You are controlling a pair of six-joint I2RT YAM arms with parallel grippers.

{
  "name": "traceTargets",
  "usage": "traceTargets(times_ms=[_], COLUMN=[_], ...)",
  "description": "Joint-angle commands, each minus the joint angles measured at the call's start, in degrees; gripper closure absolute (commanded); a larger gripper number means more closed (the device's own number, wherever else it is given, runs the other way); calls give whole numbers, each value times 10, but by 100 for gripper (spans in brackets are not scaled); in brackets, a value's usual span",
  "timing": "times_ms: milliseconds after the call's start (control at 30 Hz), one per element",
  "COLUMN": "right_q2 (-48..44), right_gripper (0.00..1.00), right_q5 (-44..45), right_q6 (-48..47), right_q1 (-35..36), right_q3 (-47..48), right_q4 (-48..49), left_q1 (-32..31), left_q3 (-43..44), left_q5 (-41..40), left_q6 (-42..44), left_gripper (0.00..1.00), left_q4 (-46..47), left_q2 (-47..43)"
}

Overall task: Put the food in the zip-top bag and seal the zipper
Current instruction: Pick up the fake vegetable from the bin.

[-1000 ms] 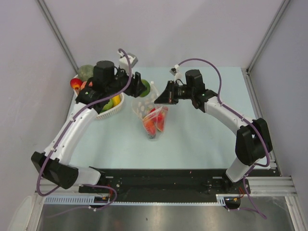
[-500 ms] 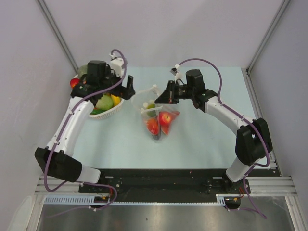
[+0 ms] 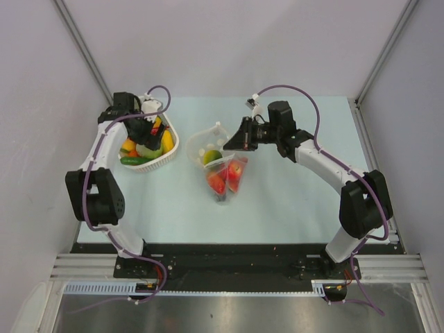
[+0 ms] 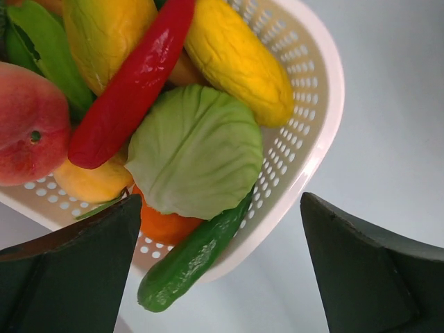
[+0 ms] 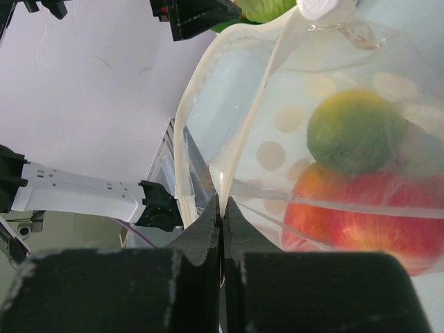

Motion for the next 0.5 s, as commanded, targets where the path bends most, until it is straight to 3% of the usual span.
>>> traceTargets(times_ms=[0,467], right_q2=[-18,-5], right_gripper=[100,100], right_q5=[-9,-10], right_q6=[-11,-8], right_q1=[-5,-3], right_q3=[-1,8], right_q4=[11,11], left_q1=[-3,-12], left_q3=[35,21], left_q5=[-17,-65], left_q6=[131,110], left_gripper=[0,0], left_q4=[-35,26], left_q2=[16,78])
